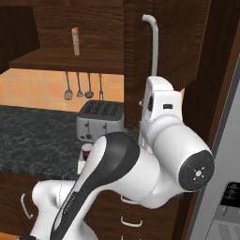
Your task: Pick the canned food and place it on the digital scale for weighing, and close the cabinet.
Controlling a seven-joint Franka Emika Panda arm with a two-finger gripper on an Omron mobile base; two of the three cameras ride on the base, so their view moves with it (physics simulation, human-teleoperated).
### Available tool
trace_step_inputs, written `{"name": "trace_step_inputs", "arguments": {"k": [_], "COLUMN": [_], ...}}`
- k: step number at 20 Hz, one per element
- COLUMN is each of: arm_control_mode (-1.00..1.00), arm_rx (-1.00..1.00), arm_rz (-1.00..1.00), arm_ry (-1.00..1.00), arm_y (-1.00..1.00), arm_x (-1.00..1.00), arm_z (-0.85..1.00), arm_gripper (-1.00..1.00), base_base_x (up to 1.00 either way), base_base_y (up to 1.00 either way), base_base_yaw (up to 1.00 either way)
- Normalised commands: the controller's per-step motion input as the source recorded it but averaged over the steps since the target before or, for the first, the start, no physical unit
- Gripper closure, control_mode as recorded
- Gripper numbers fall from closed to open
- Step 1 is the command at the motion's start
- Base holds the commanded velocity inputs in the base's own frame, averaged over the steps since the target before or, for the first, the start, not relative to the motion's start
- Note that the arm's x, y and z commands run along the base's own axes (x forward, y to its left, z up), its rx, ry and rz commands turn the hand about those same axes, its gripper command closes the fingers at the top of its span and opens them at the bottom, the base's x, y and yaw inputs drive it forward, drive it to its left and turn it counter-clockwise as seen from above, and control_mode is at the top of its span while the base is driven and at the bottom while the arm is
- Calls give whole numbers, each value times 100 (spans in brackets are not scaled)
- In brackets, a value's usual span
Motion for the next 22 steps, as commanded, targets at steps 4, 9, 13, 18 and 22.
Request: {"name": "trace_step_inputs", "arguments": {"k": [4, 9, 13, 18, 22], "arm_control_mode": [-100, -100, -100, -100, -100], "arm_rx": [1, 0, 1, 6, 6], "arm_rz": [18, -1, -12, -1, 0], "arm_ry": [-24, -13, 0, 0, 0], "arm_y": [57, 59, 41, 4, 1], "arm_x": [74, 53, 36, 66, 87], "arm_z": [-12, -1, 19, 3, 0], "arm_gripper": [-100, -100, -100, -100, -100], "base_base_x": [0, 0, 0, 0, 0], "base_base_y": [0, 0, 0, 0, 0], "base_base_yaw": [0, 0, 0, 0, 0]}}
